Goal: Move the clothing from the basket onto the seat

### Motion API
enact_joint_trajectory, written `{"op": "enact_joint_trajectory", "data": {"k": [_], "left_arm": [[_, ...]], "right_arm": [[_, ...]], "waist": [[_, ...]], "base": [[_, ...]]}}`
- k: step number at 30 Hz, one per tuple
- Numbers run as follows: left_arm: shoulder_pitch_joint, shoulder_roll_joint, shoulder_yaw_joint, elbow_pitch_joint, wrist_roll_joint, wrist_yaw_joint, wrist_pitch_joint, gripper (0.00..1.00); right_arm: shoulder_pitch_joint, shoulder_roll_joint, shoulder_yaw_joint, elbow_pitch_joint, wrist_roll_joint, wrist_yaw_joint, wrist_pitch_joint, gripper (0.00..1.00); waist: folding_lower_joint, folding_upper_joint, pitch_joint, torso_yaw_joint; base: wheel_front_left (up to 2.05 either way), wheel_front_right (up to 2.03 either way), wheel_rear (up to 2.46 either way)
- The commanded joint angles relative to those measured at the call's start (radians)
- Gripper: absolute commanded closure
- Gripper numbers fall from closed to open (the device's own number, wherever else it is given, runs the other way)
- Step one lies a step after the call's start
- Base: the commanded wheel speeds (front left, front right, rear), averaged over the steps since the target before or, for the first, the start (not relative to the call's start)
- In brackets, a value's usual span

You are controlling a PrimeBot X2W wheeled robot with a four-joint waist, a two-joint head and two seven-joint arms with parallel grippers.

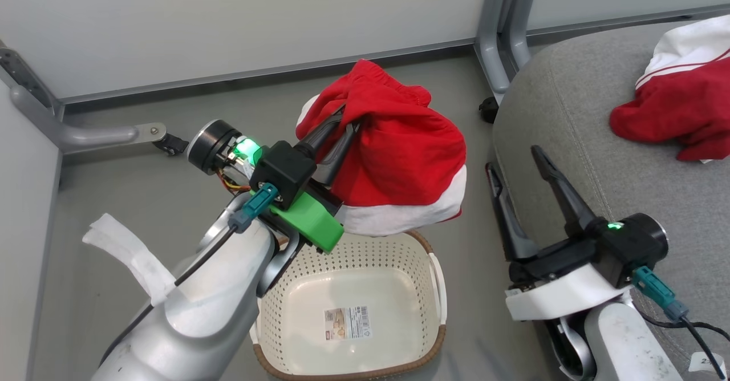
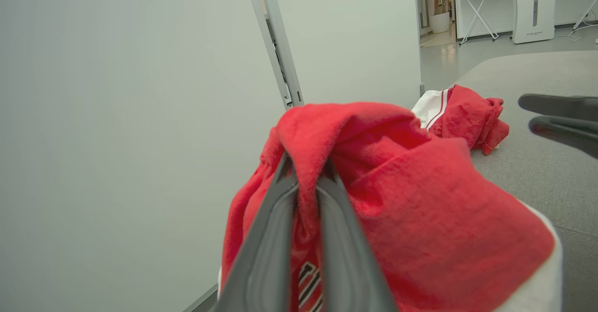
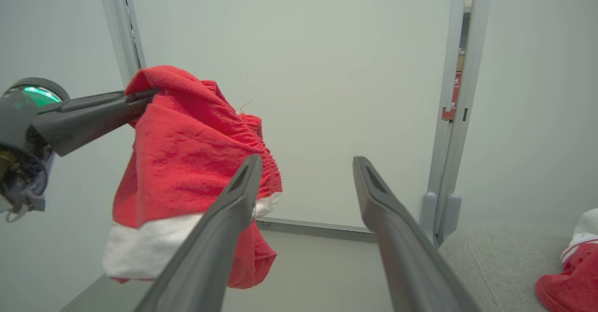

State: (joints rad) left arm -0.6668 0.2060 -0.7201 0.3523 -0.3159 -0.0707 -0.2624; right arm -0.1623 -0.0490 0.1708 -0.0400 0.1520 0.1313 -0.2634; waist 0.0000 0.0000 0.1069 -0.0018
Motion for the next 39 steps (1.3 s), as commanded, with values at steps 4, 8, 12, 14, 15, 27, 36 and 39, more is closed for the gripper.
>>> {"op": "enact_joint_trajectory", "data": {"k": [4,8,12,14,15,27,36,39], "left_arm": [[0.011,-0.014,0.005,0.001,0.009,-0.007,-0.003,1.00],[0.001,-0.031,0.001,-0.006,0.019,-0.013,-0.003,1.00],[-0.009,-0.048,-0.001,-0.015,0.029,-0.017,-0.003,1.00],[-0.014,-0.055,-0.003,-0.020,0.034,-0.020,-0.003,1.00],[-0.016,-0.057,-0.003,-0.022,0.036,-0.021,-0.003,1.00],[-0.017,-0.093,0.001,-0.048,0.055,-0.033,-0.003,1.00],[-0.022,-0.103,0.022,-0.078,0.069,-0.039,-0.003,1.00],[-0.018,-0.105,0.025,-0.085,0.072,-0.041,-0.003,1.00]], "right_arm": [[-0.013,-0.003,0.061,0.002,0.043,-0.001,-0.002,0.00],[-0.016,-0.003,0.095,0.037,0.083,-0.001,-0.002,0.00],[-0.018,-0.003,0.112,0.068,0.121,-0.001,-0.002,0.00],[-0.017,-0.003,0.121,0.083,0.160,-0.001,-0.002,0.00],[-0.020,-0.003,0.127,0.087,0.177,-0.001,-0.002,0.00],[-0.057,-0.003,0.223,0.137,0.393,-0.001,-0.002,0.00],[-0.051,-0.003,0.244,0.154,0.467,-0.001,-0.002,0.00],[-0.055,-0.003,0.256,0.144,0.486,-0.001,-0.002,0.00]], "waist": [[0.0000,0.0000,-0.002,0.007],[0.0000,0.0000,0.002,0.019],[0.0000,0.0000,0.011,0.031],[0.0000,0.0000,0.016,0.036],[0.0000,0.0000,0.019,0.038],[0.0000,0.0000,0.044,0.060],[0.0000,0.0000,0.045,0.070],[0.0000,0.0000,0.042,0.070]], "base": [[0.00,0.00,0.00],[0.00,0.00,0.00],[0.00,0.00,0.00],[0.00,0.00,0.00],[0.00,0.00,0.00],[0.00,0.00,0.00],[0.00,0.00,0.00],[0.00,0.00,0.00]]}}
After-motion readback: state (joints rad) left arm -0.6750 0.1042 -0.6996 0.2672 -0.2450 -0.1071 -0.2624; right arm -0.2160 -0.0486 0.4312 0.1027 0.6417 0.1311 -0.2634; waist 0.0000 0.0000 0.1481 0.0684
